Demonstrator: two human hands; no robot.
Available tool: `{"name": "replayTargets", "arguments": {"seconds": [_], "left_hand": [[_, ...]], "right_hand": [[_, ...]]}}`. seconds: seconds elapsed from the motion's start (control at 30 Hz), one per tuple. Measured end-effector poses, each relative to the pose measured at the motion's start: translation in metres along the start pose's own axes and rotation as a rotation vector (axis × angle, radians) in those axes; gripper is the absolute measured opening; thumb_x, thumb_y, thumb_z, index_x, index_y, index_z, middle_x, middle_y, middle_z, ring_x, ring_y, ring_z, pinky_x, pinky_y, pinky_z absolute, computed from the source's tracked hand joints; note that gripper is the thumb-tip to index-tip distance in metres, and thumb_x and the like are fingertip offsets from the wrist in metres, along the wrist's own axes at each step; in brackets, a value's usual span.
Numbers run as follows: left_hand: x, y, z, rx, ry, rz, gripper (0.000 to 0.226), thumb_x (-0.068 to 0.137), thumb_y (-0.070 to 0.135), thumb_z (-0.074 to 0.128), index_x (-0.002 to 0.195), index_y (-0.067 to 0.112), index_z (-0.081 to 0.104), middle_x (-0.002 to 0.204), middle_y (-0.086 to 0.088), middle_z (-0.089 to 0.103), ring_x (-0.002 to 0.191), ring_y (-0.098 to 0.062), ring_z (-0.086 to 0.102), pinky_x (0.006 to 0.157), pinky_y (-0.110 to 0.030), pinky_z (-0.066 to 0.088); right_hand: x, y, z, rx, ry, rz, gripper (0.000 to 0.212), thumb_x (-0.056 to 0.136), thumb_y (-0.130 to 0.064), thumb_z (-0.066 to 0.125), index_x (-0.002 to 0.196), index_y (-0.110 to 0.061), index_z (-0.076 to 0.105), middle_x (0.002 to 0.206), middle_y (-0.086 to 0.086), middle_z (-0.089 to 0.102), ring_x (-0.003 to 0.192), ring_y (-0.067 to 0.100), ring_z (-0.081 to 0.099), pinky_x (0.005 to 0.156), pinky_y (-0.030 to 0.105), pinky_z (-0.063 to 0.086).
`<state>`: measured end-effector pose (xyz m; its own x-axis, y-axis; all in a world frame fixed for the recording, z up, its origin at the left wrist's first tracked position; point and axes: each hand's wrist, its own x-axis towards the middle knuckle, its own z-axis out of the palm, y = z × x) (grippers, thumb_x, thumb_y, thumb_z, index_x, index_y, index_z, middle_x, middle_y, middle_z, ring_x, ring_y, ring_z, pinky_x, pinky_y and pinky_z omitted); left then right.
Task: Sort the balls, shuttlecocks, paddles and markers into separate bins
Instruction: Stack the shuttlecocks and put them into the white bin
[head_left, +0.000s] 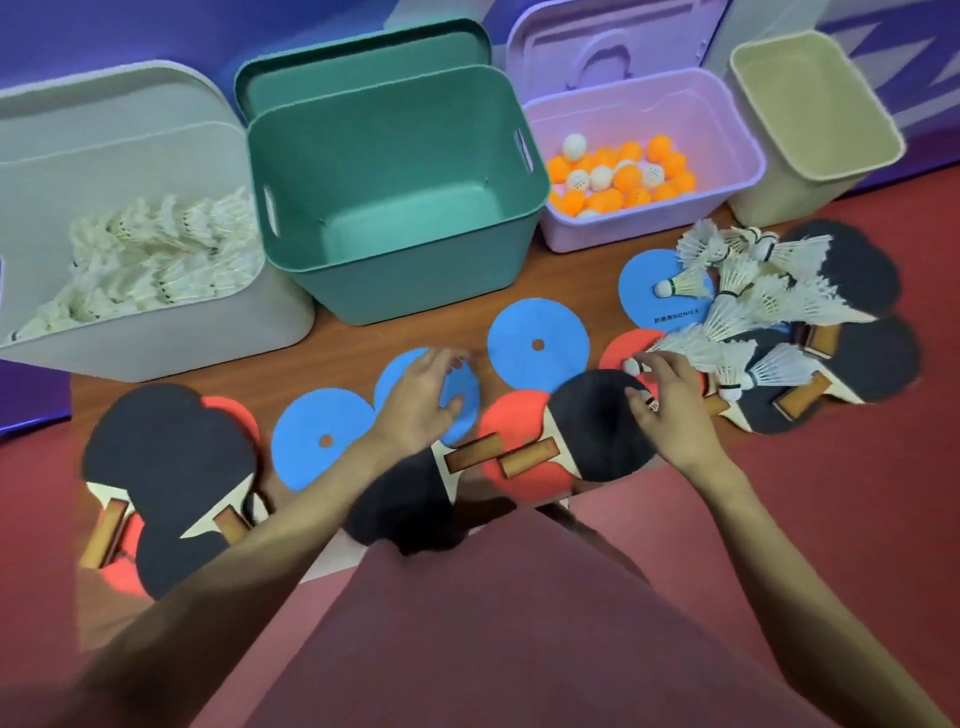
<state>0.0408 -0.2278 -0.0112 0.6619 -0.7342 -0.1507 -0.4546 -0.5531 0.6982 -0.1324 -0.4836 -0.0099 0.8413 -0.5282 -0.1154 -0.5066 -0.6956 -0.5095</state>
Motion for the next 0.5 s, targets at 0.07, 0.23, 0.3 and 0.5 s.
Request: {"name": "replayTargets", "arguments": {"seconds": [0.07,0.23,0.3,0.5], "left_hand": [[0.016,0.02,0.021,0.007,-0.038,0.04,0.045,0.082,0.004,0.062,0.125,0.009,0.051,0.121,-0.006,0.056,0.115,-0.023,0.051,0.099,-0.041,0.042],[0.06,0.073,0.076,0.069,-0.161,0.18,0.044,0.083,0.008,0.063,0.125,0.014,0.053,0.126,-0.004,0.054,0.119,-0.025,0.048,0.098,-0.042,0.041],[0.077,0.093,0.095,0.106,-0.215,0.232,0.047,0.081,0.007,0.064,0.125,0.015,0.053,0.126,-0.002,0.054,0.119,-0.024,0.048,0.099,-0.04,0.04],[0.109,0.125,0.146,0.256,-0.439,0.33,0.065,0.077,0.0,0.067,0.136,0.019,0.047,0.136,0.002,0.052,0.127,-0.018,0.043,0.099,-0.024,0.031]], "right_hand": [[0.003,0.021,-0.012,0.011,0.024,0.016,0.04,0.086,-0.008,0.062,0.125,-0.002,0.054,0.122,0.019,0.049,0.117,0.034,0.045,0.1,0.026,0.029],[0.013,0.068,-0.037,0.014,0.039,0.047,0.04,0.087,-0.008,0.06,0.126,-0.002,0.053,0.123,0.02,0.048,0.118,0.034,0.045,0.101,0.031,0.033],[0.017,0.084,-0.044,0.012,0.021,0.044,0.041,0.086,-0.007,0.059,0.127,-0.002,0.053,0.124,0.02,0.048,0.118,0.034,0.046,0.102,0.033,0.033],[0.026,0.118,-0.057,0.048,-0.049,0.035,0.041,0.088,-0.008,0.057,0.129,-0.005,0.05,0.126,0.014,0.045,0.11,0.026,0.052,0.092,0.024,0.038]]}}
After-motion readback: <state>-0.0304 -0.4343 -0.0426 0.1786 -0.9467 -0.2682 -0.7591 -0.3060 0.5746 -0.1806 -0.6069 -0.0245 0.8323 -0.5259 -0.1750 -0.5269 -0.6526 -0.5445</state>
